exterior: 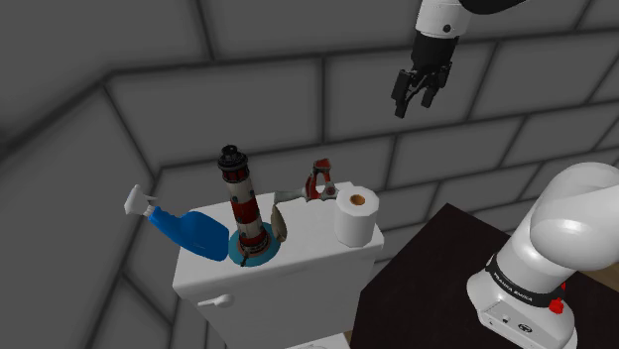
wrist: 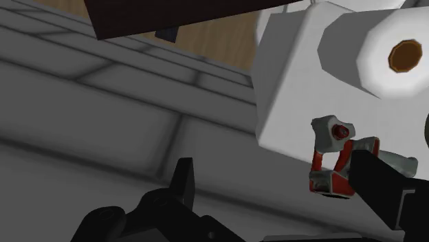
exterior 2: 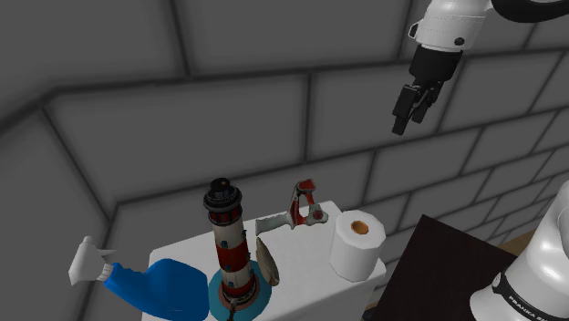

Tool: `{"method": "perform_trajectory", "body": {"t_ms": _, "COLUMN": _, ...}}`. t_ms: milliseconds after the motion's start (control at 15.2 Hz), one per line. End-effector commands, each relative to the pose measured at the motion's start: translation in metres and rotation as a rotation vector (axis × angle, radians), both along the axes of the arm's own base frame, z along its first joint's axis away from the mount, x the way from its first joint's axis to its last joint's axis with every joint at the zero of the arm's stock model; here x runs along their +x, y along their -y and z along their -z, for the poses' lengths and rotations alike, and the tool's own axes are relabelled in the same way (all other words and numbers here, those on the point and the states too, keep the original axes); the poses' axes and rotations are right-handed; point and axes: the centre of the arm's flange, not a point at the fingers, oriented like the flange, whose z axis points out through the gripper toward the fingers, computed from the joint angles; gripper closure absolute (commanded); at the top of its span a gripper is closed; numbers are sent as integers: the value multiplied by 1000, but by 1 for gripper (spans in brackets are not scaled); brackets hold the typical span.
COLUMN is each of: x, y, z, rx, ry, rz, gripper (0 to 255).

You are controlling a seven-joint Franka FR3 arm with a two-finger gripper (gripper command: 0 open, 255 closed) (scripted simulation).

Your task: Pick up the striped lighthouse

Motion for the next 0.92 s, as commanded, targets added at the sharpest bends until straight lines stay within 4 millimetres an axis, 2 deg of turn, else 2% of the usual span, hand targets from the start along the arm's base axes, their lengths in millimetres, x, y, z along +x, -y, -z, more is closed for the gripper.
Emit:
{"method": "perform_trajectory", "body": {"t_ms": 0, "x": 0, "y": 0, "z": 0, "rx": 0, "ry": 0, "rz": 0, "gripper": 0}}
{"method": "perform_trajectory", "body": {"t_ms": 858, "x": 22, "y": -174, "z": -4, "rx": -24, "ry": 115, "rz": 142, "gripper": 0}}
